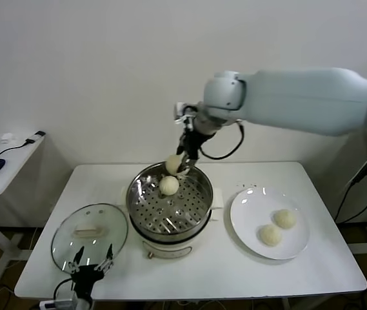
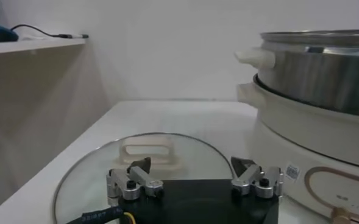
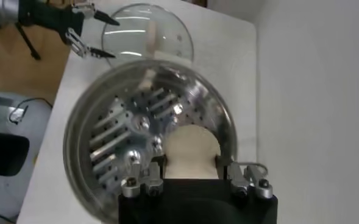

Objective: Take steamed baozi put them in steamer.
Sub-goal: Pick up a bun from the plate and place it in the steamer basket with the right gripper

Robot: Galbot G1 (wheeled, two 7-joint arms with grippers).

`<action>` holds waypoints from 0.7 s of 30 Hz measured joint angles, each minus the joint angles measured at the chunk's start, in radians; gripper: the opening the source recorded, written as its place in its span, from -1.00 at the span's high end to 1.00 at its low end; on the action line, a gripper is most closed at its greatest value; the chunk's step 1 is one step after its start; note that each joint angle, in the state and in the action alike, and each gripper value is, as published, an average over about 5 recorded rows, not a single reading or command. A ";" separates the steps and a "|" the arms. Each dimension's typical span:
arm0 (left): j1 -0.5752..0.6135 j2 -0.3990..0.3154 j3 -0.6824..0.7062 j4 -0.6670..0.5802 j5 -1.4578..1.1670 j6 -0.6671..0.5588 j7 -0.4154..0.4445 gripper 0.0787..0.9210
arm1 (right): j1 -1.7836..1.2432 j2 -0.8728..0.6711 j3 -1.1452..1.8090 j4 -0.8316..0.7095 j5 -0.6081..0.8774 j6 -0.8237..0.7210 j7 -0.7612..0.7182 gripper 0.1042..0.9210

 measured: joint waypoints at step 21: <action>0.003 -0.003 0.004 0.010 0.002 -0.005 -0.001 -0.77 | -0.276 0.217 0.031 -0.199 -0.076 -0.068 0.118 -0.13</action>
